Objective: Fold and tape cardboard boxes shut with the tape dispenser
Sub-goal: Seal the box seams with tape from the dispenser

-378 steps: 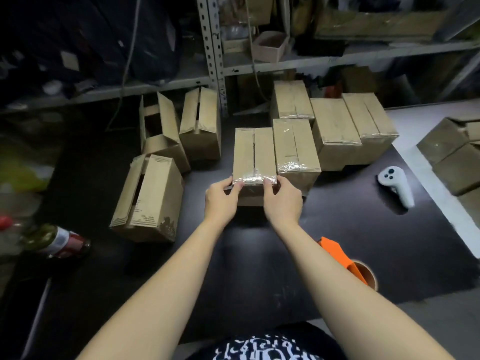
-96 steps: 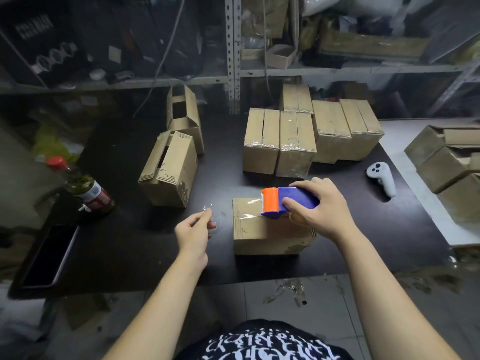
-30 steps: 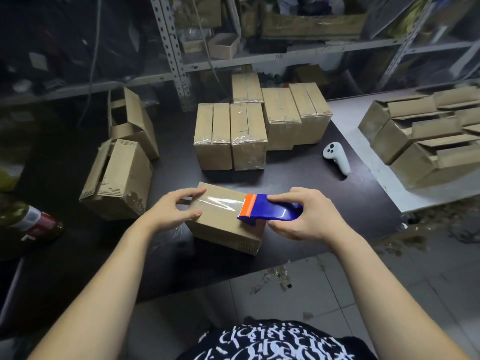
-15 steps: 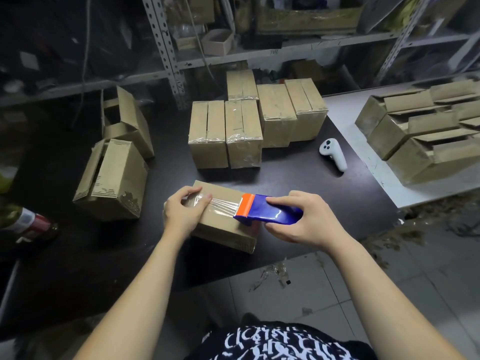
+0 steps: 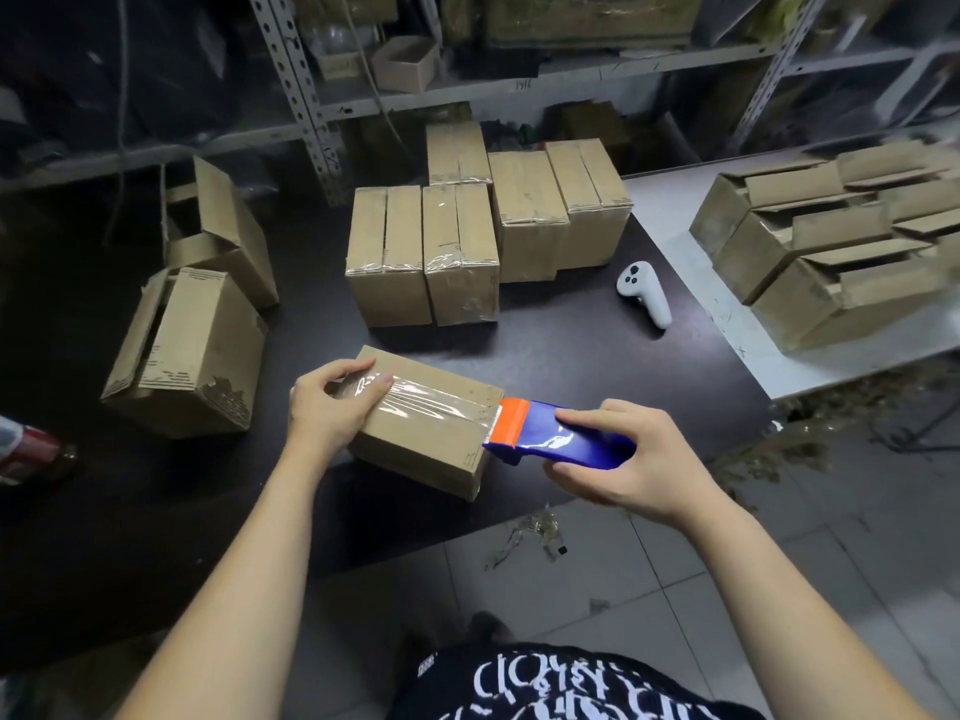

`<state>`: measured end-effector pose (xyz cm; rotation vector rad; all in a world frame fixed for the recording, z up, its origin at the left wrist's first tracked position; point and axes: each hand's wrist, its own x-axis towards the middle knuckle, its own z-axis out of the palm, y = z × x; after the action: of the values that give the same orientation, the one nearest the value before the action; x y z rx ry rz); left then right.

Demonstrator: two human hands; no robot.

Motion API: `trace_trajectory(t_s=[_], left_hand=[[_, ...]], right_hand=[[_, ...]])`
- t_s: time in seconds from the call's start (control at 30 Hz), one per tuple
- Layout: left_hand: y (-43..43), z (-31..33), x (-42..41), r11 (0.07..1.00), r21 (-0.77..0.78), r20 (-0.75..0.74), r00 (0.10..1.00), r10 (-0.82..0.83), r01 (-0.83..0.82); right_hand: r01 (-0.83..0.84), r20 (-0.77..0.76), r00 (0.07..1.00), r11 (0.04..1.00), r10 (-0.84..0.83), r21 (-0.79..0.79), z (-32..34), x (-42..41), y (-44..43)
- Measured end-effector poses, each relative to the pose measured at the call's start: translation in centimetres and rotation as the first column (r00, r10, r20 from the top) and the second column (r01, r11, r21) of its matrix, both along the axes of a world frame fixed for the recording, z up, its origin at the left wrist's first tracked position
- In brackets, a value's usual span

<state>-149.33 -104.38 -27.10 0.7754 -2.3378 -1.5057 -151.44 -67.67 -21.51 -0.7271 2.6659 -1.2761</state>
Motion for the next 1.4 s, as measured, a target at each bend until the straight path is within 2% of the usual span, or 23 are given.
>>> trace_trajectory(t_s=[0.2,0.5,0.7,0.83,0.87,0.93,0.97,1.03,1.13,1.23,1.33,1.4], left_hand=[[-0.2,-0.2,0.0,1.000,0.000,-0.007,1.000,-0.014,0.014],[0.2,0.2,0.3,1.000,-0.029,-0.003,1.000,-0.006,0.006],[1.1,1.1,0.7,0.999,-0.052,0.032,0.999,0.015,-0.014],[1.6,1.8,1.0,0.995,-0.091,0.068,0.997,0.034,-0.028],[1.8,1.9,1.0,0.995,-0.096,0.075,0.996,0.039,-0.032],[2.1,2.0,1.2,0.992,-0.120,0.080,0.995,0.058,-0.048],[2.3,2.1,1.4,0.990,-0.126,0.080,0.995,0.066,-0.056],[2.6,2.1,1.9,0.988,-0.138,0.084,0.993,0.077,-0.065],[3.0,2.3,2.5,0.973,-0.204,0.111,0.984,0.137,-0.112],[3.8,2.9,3.0,0.942,-0.235,0.119,0.954,0.274,-0.241],[4.4,3.5,3.7,0.924,-0.263,0.169,0.930,0.327,-0.277],[4.1,3.6,4.5,0.952,-0.216,0.192,0.947,0.260,-0.217]], right_hand=[[-0.016,-0.060,0.998,0.999,0.014,-0.029,-1.5,1.0,1.4],[0.000,-0.039,0.999,0.999,-0.002,-0.053,-4.8,1.7,2.6],[0.000,-0.089,0.996,0.999,0.004,0.049,-5.6,1.5,-0.1],[0.047,0.004,0.999,0.999,-0.047,0.017,-5.0,0.7,-0.3],[0.037,0.036,0.999,0.998,-0.039,0.047,-4.9,0.5,-0.3],[-0.057,0.010,0.998,0.964,0.056,0.261,-5.6,0.6,-0.7],[-0.080,0.044,0.997,0.949,0.070,0.306,-6.1,0.9,-0.8],[-0.001,0.132,0.991,0.974,-0.029,0.227,-6.8,1.4,-0.7],[0.203,0.091,0.972,0.968,-0.217,0.145,-6.3,0.5,-0.4],[0.354,0.157,0.923,0.935,-0.351,0.011,-4.7,-0.1,-0.8],[0.440,0.289,0.878,0.883,-0.383,-0.167,-4.0,0.2,-1.6],[0.492,0.387,0.841,0.830,-0.377,-0.261,-3.9,0.6,-2.3]])
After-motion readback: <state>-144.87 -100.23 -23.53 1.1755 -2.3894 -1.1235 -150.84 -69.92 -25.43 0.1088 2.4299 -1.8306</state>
